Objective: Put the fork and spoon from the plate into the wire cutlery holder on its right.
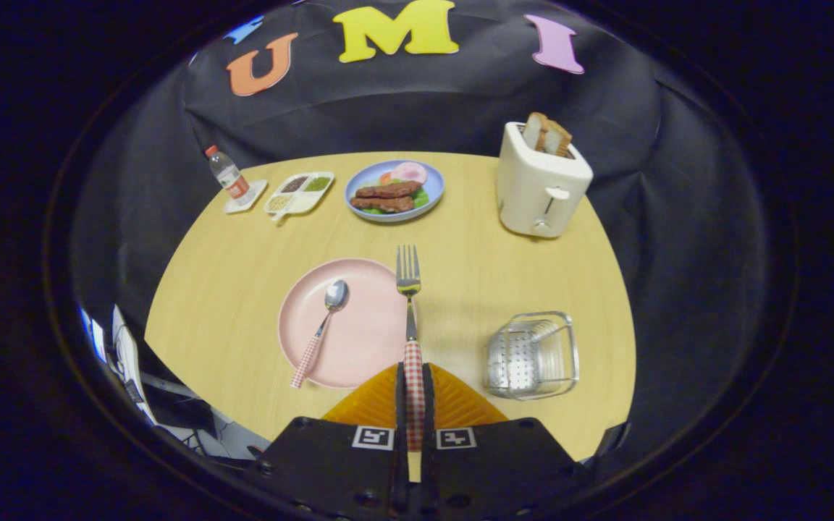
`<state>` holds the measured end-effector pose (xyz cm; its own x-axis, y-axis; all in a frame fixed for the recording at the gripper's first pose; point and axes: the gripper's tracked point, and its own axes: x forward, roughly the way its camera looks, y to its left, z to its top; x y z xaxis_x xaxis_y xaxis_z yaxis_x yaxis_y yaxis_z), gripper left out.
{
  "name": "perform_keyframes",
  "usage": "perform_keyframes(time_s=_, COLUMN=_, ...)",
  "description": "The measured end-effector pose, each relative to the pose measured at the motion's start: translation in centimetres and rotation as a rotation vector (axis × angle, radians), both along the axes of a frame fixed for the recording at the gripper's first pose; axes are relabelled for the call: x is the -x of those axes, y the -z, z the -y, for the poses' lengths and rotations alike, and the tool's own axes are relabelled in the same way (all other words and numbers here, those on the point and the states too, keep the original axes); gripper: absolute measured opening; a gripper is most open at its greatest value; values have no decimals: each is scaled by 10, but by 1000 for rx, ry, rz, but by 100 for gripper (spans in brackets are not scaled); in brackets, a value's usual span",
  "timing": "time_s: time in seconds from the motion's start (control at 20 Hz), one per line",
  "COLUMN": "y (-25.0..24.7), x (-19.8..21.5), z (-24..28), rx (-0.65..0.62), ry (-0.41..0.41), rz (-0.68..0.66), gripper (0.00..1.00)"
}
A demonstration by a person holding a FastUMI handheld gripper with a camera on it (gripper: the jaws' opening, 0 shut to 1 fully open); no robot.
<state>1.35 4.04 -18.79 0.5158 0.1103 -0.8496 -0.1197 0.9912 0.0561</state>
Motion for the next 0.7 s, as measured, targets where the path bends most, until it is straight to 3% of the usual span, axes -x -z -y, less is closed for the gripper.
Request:
perform_keyframes(time_s=0.3, y=-25, x=30, z=85, rx=52, ry=78, rz=-172, gripper=6)
perform_keyframes(time_s=0.7, y=3, x=45, z=102, rx=45, ry=61, rz=-466, gripper=6)
